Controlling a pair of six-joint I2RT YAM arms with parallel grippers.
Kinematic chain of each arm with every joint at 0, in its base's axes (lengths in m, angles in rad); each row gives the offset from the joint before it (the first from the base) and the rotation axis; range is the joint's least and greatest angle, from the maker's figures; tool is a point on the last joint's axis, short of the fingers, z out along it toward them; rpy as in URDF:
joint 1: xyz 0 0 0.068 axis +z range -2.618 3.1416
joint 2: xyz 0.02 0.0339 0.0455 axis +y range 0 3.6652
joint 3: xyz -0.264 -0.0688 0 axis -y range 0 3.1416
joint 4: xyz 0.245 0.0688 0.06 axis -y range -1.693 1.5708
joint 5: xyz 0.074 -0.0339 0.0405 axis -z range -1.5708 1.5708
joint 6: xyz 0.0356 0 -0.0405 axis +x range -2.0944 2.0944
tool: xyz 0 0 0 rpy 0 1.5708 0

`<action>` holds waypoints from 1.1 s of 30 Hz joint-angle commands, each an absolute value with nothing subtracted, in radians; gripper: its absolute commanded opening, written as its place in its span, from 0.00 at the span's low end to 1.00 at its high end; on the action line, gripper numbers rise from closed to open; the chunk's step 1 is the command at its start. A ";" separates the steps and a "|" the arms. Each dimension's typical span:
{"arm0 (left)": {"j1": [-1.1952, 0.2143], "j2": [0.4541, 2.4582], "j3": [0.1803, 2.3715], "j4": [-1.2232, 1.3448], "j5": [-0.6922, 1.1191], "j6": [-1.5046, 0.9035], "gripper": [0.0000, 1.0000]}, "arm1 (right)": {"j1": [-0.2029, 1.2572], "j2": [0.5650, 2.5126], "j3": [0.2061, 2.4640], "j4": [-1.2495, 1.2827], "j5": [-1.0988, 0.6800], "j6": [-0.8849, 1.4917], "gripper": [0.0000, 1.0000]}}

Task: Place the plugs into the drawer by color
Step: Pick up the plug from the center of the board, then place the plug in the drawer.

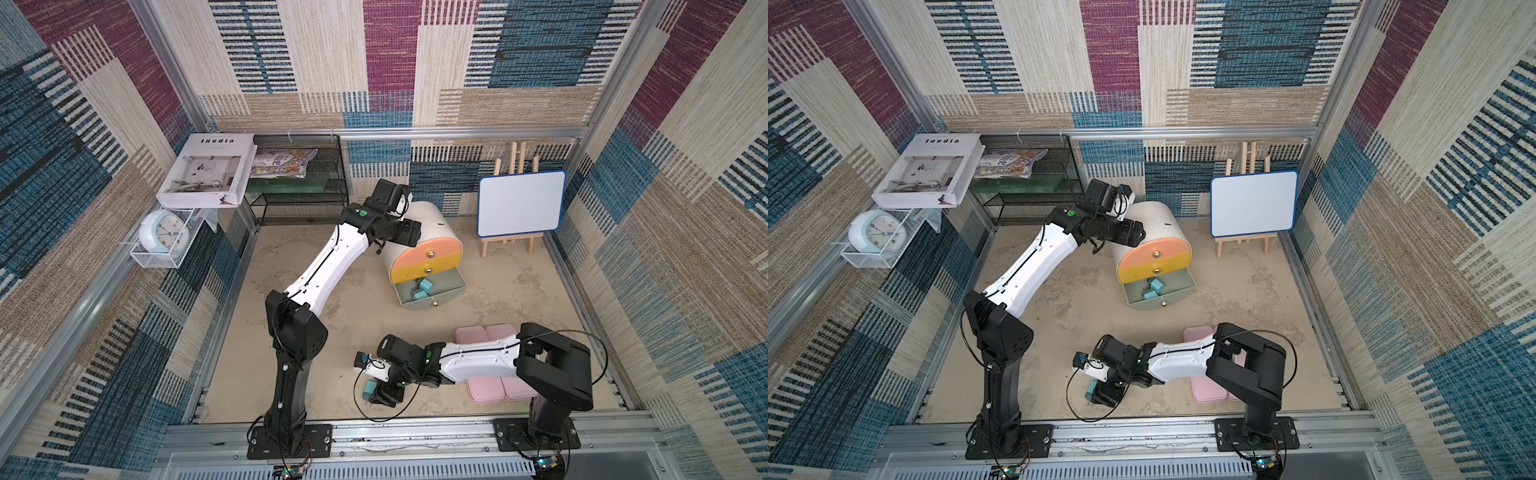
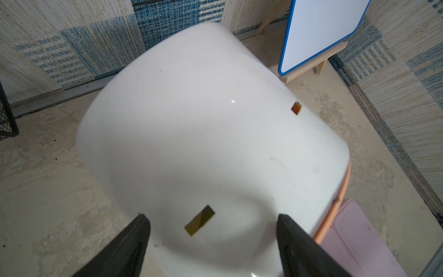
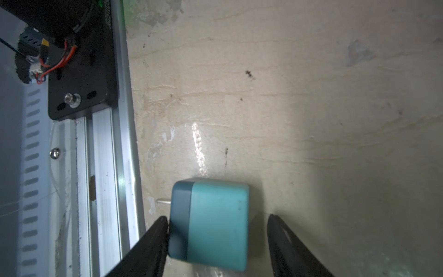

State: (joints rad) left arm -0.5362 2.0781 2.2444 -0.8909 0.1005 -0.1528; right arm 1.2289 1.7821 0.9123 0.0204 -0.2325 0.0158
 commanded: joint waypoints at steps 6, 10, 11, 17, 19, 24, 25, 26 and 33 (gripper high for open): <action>-0.535 2.082 2.234 -0.980 0.080 -0.140 0.86 | 1.230 1.771 0.913 0.028 -0.197 0.044 0.53; -0.535 2.083 2.234 -0.979 0.080 -0.141 0.86 | 1.229 1.743 0.910 0.011 -0.157 0.067 0.49; -0.535 2.085 2.236 -0.979 0.080 -0.140 0.86 | 1.230 1.735 0.912 0.002 -0.146 0.073 0.47; -0.532 2.094 2.259 -0.979 0.075 -0.129 0.87 | 1.183 1.666 0.943 -0.077 -0.115 0.126 0.44; -0.529 2.097 2.269 -0.979 0.079 -0.129 0.87 | 1.133 1.611 0.934 -0.085 -0.111 0.147 0.44; -0.523 2.101 2.279 -0.979 0.091 -0.133 0.87 | 0.962 1.457 0.932 -0.130 -0.062 0.198 0.44; -0.523 2.103 2.280 -0.979 0.093 -0.135 0.87 | 0.933 1.430 0.930 -0.130 -0.038 0.216 0.44; -0.522 2.104 2.278 -0.980 0.096 -0.138 0.87 | 0.901 1.397 0.927 -0.125 -0.015 0.234 0.44; -0.522 2.117 2.272 -0.979 0.114 -0.147 0.86 | 0.748 1.386 0.977 -0.140 -0.014 0.271 0.45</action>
State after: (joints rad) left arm -0.5209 2.0987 2.2776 -0.9092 0.1192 -0.1535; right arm 0.7761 1.3727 0.9569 -0.1318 -0.0269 0.2394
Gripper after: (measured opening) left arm 0.863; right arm 0.510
